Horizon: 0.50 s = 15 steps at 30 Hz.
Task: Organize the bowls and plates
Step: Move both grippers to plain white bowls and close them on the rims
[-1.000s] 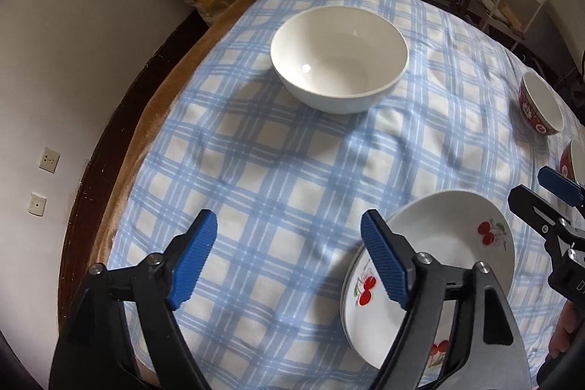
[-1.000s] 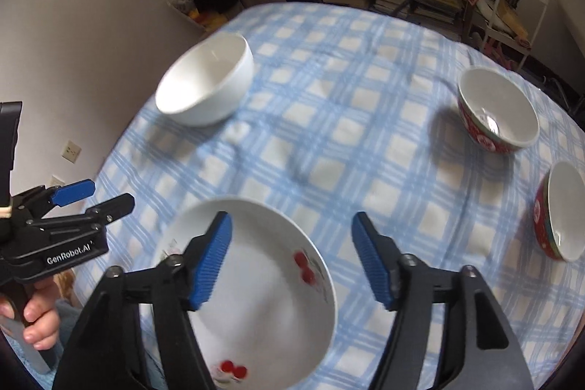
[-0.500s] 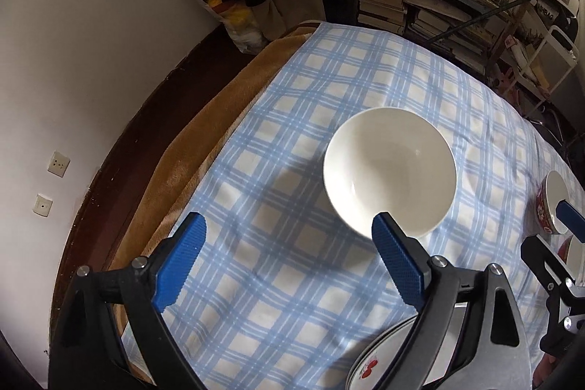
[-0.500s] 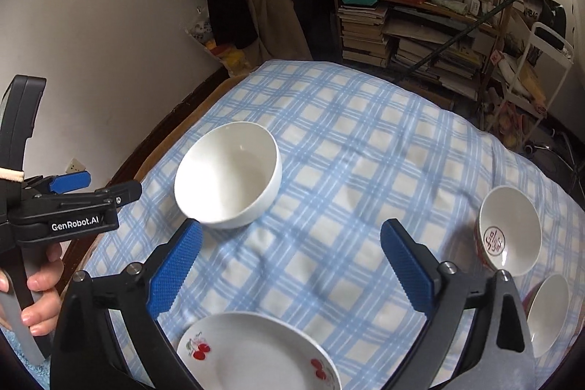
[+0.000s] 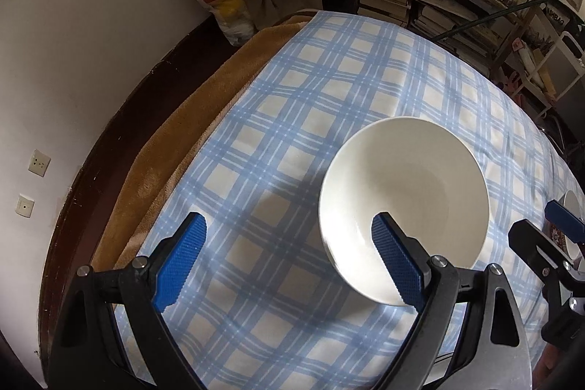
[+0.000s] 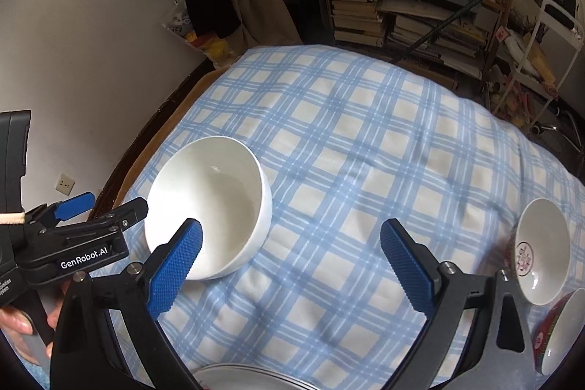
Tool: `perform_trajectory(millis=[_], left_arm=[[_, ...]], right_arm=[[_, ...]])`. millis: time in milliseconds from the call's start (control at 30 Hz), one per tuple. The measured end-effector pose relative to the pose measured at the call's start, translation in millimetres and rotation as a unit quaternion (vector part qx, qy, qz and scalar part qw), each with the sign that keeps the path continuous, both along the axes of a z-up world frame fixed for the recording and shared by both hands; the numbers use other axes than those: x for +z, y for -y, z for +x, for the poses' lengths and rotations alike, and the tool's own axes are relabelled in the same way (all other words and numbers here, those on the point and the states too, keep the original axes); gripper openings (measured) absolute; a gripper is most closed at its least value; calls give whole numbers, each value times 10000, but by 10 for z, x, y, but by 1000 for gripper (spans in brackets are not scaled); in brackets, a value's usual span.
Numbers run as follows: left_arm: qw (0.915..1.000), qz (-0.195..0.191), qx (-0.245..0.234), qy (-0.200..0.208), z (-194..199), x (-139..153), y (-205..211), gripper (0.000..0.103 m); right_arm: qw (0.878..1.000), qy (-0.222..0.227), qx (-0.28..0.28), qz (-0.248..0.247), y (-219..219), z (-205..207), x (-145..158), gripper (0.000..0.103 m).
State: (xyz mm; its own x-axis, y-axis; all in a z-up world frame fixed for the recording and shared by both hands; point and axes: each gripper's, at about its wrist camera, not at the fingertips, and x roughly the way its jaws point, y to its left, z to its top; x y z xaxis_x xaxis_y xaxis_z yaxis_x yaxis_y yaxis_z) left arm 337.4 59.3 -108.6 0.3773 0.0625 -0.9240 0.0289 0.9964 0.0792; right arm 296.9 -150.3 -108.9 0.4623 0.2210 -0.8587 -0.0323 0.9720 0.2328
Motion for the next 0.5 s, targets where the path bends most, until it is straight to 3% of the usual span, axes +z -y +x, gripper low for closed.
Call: perform_trajectory(millis=[100, 167, 267, 333, 400, 500], left_arm=[[9999, 66, -92, -125, 23, -145, 51, 87], [9998, 90, -85, -169, 36, -213, 71, 79], [9998, 68, 136, -122, 58, -266, 51, 61], [9997, 2, 106, -203, 67, -314, 54, 41], [9994, -198, 46, -271, 62, -367, 53, 29], [9983, -490, 30, -306, 50, -395, 49, 17]], right_arm=[[10000, -77, 34, -20, -33, 54, -109, 92], [9999, -159, 32, 49, -42, 89, -186, 87], [9992, -360, 45, 166, -54, 139, -303, 69], [9984, -496, 68, 267, -69, 162, -377, 56], [9970, -563, 99, 526, -79, 169, -421, 41], [9958, -602, 156, 673, -129, 165, -445, 26]])
